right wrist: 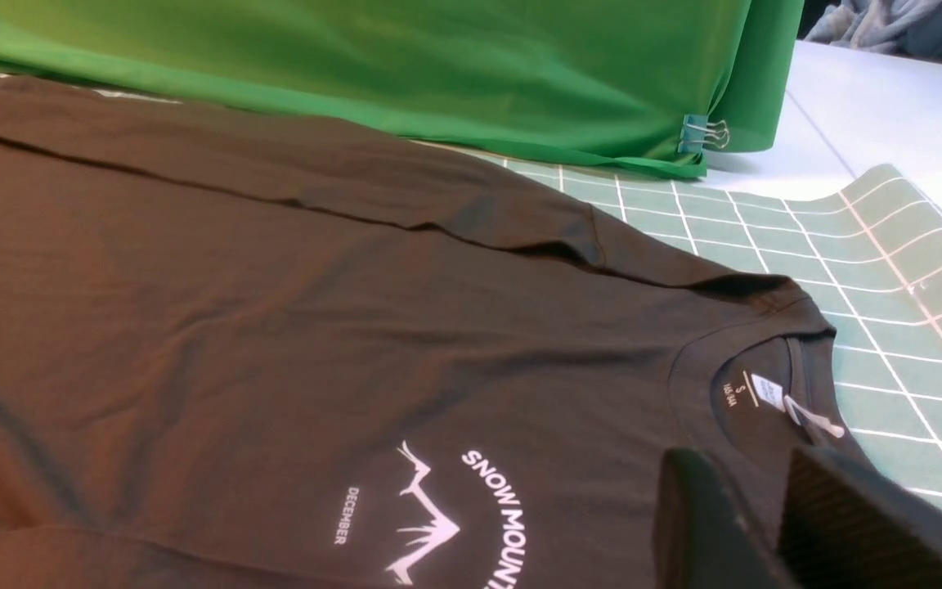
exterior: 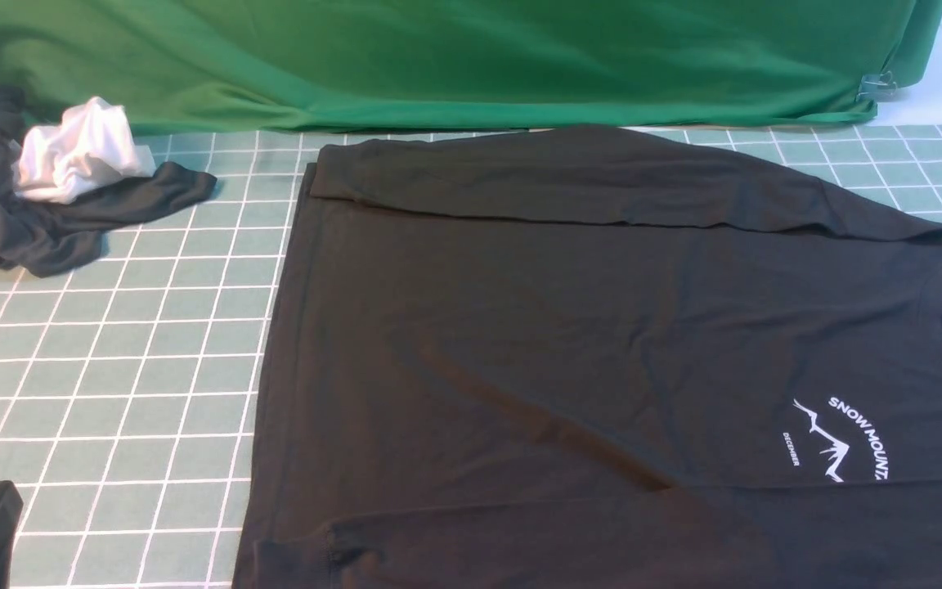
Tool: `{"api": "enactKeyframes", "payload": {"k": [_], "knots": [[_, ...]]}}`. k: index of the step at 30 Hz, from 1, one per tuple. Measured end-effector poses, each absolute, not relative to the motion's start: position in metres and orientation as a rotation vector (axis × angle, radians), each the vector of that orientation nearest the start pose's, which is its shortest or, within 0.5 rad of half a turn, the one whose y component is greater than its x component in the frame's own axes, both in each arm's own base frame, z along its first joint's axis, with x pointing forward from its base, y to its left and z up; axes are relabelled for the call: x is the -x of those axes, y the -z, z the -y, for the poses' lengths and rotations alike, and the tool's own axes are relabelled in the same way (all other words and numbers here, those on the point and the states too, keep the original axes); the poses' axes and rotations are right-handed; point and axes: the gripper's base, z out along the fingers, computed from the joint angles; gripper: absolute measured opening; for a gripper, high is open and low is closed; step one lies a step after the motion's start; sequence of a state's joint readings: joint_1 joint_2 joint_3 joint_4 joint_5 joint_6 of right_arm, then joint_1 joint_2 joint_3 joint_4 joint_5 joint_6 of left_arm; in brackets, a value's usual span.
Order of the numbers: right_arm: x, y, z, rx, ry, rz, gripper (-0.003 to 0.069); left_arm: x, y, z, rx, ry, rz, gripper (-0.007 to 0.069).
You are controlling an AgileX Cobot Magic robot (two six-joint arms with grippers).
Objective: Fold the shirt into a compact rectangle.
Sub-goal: 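Grasp the left edge of the dark T-shirt lying flat on the table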
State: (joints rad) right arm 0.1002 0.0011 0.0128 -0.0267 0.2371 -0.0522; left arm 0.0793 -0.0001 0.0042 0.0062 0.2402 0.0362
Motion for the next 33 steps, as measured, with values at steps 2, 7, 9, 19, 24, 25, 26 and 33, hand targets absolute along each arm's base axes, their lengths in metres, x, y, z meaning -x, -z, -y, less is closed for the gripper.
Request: {"api": "enactKeyframes", "payload": {"k": [2,7,9,19,24,25,26,33], "knots": [[-0.056,-0.187,-0.005,0.15,-0.011,-1.728,0.0167,-0.055,-0.19,-0.005,0.033,-0.091,-1.729,0.0238],[-0.056,-0.187,-0.005,0.15,-0.011,-1.727,0.0181,-0.055,-0.19,-0.005,0.033,-0.091,-1.728,0.0238],[-0.056,-0.187,-0.005,0.15,-0.011,-1.727,0.0184,-0.055,-0.19,-0.005,0.033,-0.091,-1.729,0.0238],[-0.056,-0.187,-0.005,0.15,-0.011,-1.727,0.0212,-0.055,-0.19,-0.005,0.028,-0.098,-1.729,0.0238],[-0.056,-0.188,-0.005,0.15,-0.01,-1.715,0.0225,-0.055,-0.19,-0.005,0.022,-0.106,-1.729,0.0238],[-0.056,-0.189,-0.005,0.15,-0.01,-1.712,0.0225,-0.055,-0.19,-0.005,0.022,-0.106,-1.729,0.0238],[-0.056,-0.192,-0.006,0.1,-0.061,-1.684,0.0228,-0.055,-0.19,-0.004,0.047,-0.077,-1.726,0.0238],[-0.057,-0.202,-0.007,-0.444,-0.617,-1.548,0.0237,-0.056,-0.196,0.007,0.786,0.784,-1.536,0.0238]]}}
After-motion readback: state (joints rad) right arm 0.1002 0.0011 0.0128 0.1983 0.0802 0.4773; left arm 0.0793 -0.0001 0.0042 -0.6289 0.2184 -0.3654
